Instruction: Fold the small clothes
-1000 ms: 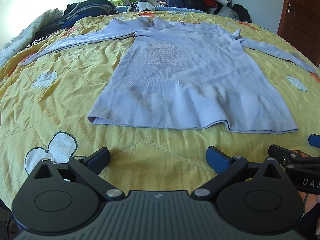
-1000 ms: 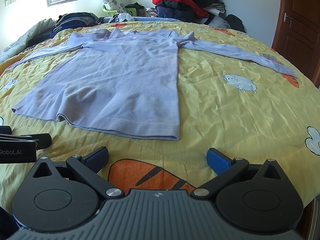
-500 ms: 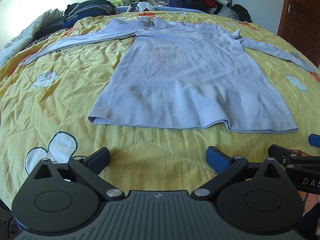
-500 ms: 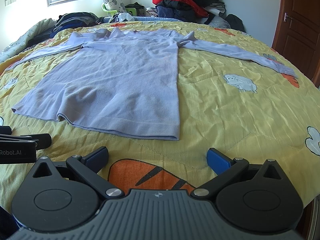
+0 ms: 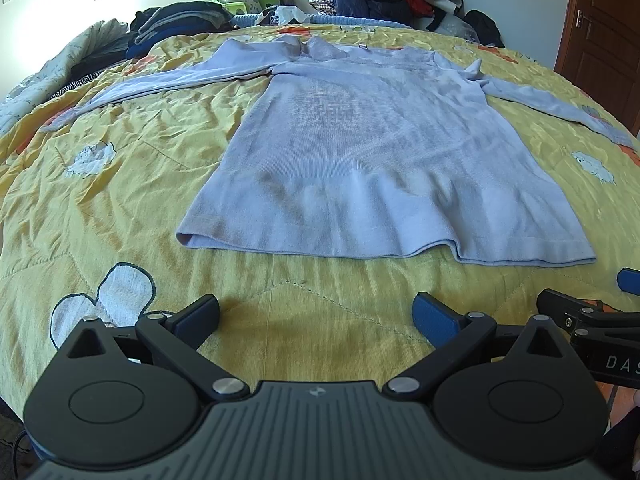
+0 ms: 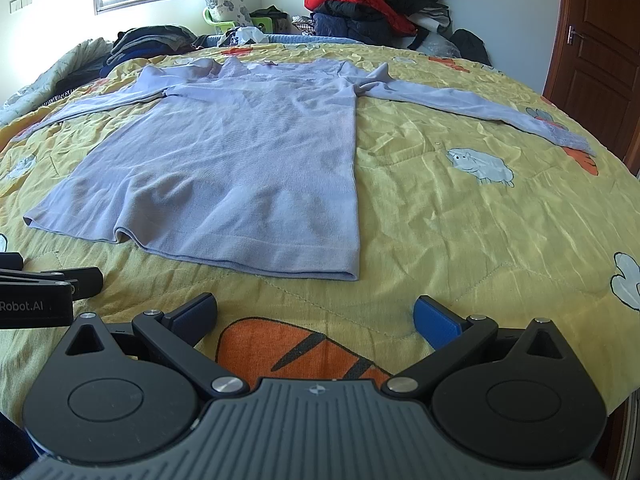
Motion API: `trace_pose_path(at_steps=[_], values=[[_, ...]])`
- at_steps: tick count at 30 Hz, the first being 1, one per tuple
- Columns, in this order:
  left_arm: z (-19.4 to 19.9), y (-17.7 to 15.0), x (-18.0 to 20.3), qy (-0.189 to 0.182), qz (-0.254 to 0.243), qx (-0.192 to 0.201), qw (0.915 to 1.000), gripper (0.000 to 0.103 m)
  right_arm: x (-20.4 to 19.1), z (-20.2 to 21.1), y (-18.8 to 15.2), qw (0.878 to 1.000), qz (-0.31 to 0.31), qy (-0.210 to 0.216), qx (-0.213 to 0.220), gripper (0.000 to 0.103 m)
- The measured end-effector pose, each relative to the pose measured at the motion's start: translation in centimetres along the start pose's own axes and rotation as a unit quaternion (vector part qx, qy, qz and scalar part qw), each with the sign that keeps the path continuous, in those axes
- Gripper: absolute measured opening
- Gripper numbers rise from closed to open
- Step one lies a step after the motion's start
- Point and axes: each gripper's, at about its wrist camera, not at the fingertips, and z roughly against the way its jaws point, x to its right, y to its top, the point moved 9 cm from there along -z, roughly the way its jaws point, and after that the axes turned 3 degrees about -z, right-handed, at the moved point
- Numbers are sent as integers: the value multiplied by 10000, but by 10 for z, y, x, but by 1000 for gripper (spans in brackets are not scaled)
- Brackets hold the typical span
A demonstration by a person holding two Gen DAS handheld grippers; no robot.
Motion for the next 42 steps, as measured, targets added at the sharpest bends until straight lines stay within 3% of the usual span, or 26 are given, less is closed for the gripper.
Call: trace_pose_path(at_steps=[21, 28, 32, 37, 40, 42], values=[[0, 0, -1, -6, -3, 15, 10000, 103, 0, 0, 0, 10000, 3, 4, 4, 103], [6, 5, -5, -168, -45, -100, 9998, 103, 8, -1, 13, 9998, 72, 22, -171, 102], [21, 33, -15, -118, -59, 252, 9996, 103, 43, 4, 41, 9991, -373, 29, 186, 99], [21, 85, -28, 138, -221, 719, 9971, 103, 110, 1, 105, 9926, -962, 119, 735, 99], [12, 112, -36, 270, -98, 827, 9962, 103, 166, -16, 144, 9794, -1794, 348, 864, 99], [5, 126, -39, 242, 77, 827, 9963, 103, 206, -34, 165, 9619, -2496, 722, 852, 99]])
